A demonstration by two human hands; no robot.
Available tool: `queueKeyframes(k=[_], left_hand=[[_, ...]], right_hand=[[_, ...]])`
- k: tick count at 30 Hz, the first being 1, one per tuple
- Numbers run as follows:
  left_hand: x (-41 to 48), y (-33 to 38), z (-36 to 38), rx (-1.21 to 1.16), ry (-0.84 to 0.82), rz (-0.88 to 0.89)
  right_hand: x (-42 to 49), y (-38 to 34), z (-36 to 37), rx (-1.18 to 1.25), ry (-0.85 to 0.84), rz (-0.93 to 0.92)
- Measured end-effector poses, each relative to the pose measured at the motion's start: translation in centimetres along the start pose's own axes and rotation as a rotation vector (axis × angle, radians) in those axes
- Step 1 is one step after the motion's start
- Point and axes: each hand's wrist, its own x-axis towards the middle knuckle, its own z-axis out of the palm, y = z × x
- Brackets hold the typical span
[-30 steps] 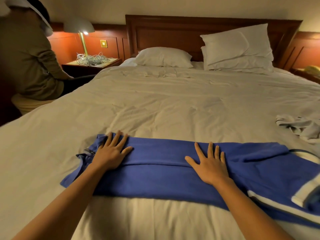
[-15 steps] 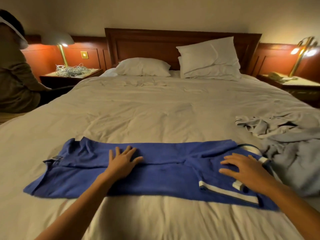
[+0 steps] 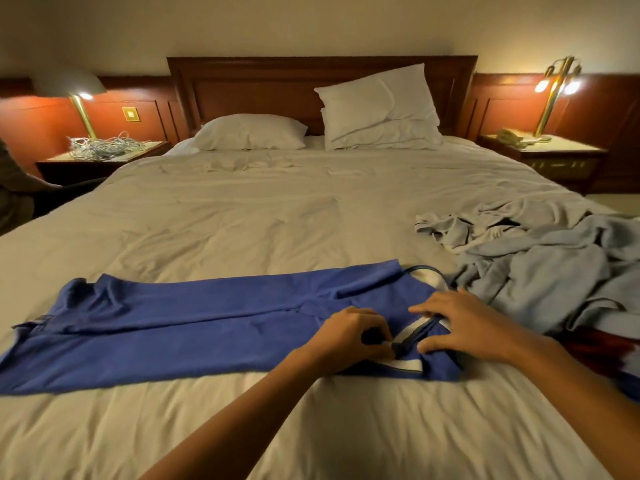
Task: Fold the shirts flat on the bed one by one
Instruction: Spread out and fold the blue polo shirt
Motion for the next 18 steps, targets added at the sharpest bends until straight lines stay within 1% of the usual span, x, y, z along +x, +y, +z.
queueKeyframes(k=[3,6,8,11,12,13,16,18], left_hand=[[-0.2,-0.2,0.2,-0.08,0.063,-0.031],[-0.2,0.2,-0.8,-0.318,0.139,-0.106],[-0.2,0.5,-2.4,-0.434,0.194,-0.109],[-0.3,0.1,-5.1,-0.553,0.23,-0.143],[-0.5,-0.1,-5.7,-0.593,0.234,-0.167],[-0.7,-0.5,-6.3,-0.63,0.234,-0.189],[-0.6,-1.6,-7.6,-0.732,0.247,-0.243],[0.3,-2.4,-8.1,-0.825,0.284,-0.305]], right_hand=[[-0.1,0.9,-0.3,0.02,0.014,-0.01],[0.0,1.5,-0.2,0.014,0.046,-0.032],[0.4,1.4,-0.2,0.0,0.084,-0.066],[1.3,0.3,-0.3,-0.077,0.232,-0.144],[1.6,0.0,-0.5,-0.064,0.277,-0.168],[1.7,-0.4,-0.7,0.027,0.309,-0.172],[2.2,-1.2,-2.0,0.51,0.296,-0.121],[3.9,-1.6,-2.6,0.713,0.356,-0.068]])
